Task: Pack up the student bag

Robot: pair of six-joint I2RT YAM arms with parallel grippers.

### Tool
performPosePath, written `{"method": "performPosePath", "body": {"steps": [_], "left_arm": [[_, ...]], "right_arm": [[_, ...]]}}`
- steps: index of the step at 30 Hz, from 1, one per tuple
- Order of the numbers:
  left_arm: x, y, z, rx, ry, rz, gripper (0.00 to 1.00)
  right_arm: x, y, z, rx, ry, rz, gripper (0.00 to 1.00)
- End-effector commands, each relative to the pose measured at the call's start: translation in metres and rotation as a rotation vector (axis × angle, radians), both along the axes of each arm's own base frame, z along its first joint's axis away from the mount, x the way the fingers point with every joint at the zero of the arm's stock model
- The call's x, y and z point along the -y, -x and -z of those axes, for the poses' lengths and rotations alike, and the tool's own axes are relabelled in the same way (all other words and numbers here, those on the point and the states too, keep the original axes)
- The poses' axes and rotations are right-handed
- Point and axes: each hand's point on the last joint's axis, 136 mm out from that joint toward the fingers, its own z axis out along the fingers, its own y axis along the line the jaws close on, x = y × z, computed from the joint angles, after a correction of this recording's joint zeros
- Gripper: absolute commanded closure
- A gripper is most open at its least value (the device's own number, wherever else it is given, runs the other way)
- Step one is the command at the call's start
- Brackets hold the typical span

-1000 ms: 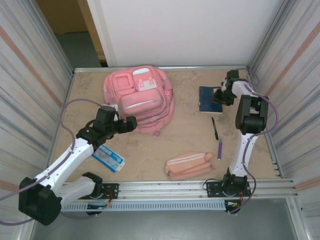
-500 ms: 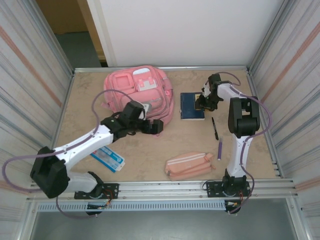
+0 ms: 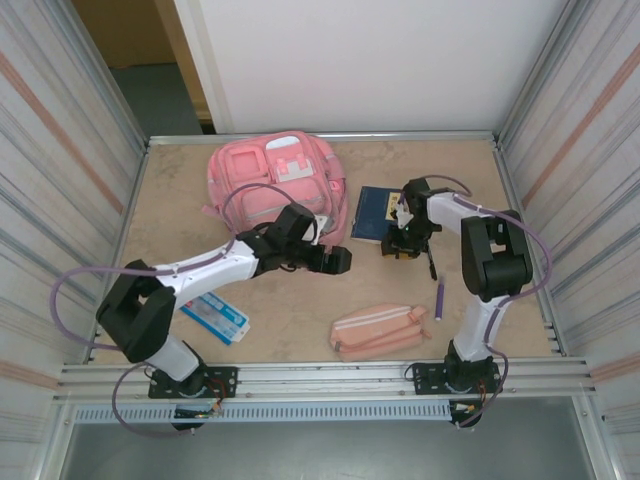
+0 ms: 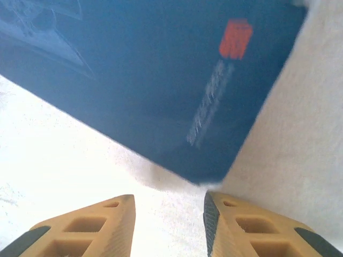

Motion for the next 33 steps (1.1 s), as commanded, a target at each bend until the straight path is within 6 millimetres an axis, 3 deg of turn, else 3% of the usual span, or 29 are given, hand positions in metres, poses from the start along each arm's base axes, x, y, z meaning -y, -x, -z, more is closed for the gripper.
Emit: {"method": "performPosePath", "body": {"steps": [1,7,10,12,15,22,27,33], "left_arm": [[0.014,-0.001,-0.013,-0.001,0.037,0.042,0.05],[0.008,-0.002,-0.004,-0.003,-0.006,0.031,0.05],[0.007,-0.004,-0.004,-0.001,-0.007,0.021,0.05],[0.009,-0.005,-0.002,-0.002,-0.005,0.023,0.09],[0.014,-0.005,-0.004,-0.025,-0.003,0.044,0.11],[0.018,-0.002,-0.001,-0.052,0.007,0.048,0.12],[0.020,0.004,0.006,-0.095,0.005,0.060,0.12],[0.018,0.007,0.008,-0.094,-0.024,0.090,0.12]], "right_arm": [[0.006,0.032,0.001,-0.106,0.034,0.045,0.62],[-0.011,-0.008,-0.045,0.092,-0.106,0.208,0.54],[0.004,-0.034,-0.054,0.176,-0.080,0.277,0.52],[0.020,-0.052,-0.050,0.201,-0.015,0.299,0.55],[0.025,-0.069,-0.039,0.204,0.051,0.258,0.59],[0.039,-0.090,0.000,0.168,0.269,0.162,0.69],[0.030,-0.071,0.023,0.089,0.260,0.119,0.85],[0.008,-0.010,0.022,-0.002,0.170,0.070,0.94]]}}
